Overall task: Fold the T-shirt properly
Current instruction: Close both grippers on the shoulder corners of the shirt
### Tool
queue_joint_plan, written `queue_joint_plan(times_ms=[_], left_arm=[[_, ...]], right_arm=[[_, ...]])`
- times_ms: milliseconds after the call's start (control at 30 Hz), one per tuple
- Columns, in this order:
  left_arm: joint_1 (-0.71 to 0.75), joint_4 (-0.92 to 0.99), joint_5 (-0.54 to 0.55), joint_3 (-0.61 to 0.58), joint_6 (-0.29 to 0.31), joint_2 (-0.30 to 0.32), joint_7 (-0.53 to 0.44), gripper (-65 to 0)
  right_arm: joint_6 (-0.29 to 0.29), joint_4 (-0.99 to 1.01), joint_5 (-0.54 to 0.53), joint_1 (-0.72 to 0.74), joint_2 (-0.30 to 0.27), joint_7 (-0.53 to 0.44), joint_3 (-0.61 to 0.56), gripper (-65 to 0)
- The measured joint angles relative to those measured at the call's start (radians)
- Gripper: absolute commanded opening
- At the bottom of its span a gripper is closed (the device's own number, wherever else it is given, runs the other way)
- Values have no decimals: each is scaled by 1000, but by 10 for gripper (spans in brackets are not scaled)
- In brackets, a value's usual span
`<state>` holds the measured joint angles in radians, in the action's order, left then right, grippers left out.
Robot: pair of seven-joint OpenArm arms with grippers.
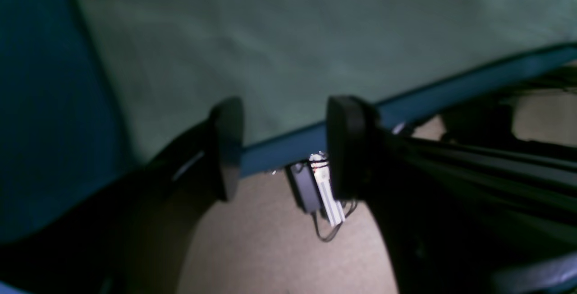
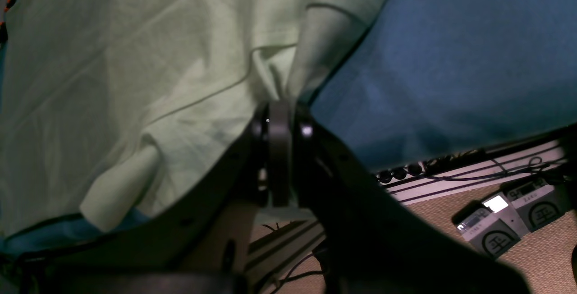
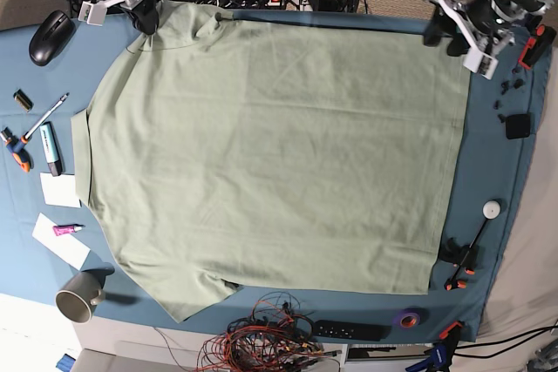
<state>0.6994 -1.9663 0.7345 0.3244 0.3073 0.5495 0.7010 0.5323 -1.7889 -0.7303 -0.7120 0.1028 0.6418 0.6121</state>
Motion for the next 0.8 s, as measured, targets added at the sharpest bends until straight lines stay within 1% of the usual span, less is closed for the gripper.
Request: queue_joint_plan(times_ms=[67, 133, 167, 200, 300, 433, 467, 567, 600, 700, 800], left_arm=[[-28, 68, 20, 22, 0, 8, 6, -347], [-57, 137, 80, 51, 4, 14, 14, -347], [-72, 165, 100, 63, 12, 18, 23, -347], [-87, 194, 120, 76, 36, 22, 26, -347], [-109, 255, 186, 103, 61, 40, 49, -347], [-113, 270, 203, 104, 68, 60, 59, -347], [-113, 271, 205, 104, 81, 64, 68, -347], [-113, 272, 238, 104, 82, 81, 101, -347], [-112, 272, 257, 104, 82, 80, 111, -347], [-97, 272, 307, 104, 116, 76, 134, -347], [-85, 272, 319, 104, 120, 66, 128, -347]], right_arm=[[0, 0, 2, 0, 0, -2, 0, -650], [1, 0, 10, 0, 0, -6, 0, -650], [1, 0, 11, 0, 0, -6, 0, -650], [1, 0, 12, 0, 0, -7, 0, -650], [1, 0, 13, 0, 0, -7, 0, -650], [1, 0, 15, 0, 0, -7, 0, -650], [2, 0, 15, 0, 0, -7, 0, -650], [2, 0, 15, 0, 0, -7, 0, -650], [2, 0, 15, 0, 0, -7, 0, -650], [2, 0, 15, 0, 0, -7, 0, -650], [2, 0, 15, 0, 0, -7, 0, -650]])
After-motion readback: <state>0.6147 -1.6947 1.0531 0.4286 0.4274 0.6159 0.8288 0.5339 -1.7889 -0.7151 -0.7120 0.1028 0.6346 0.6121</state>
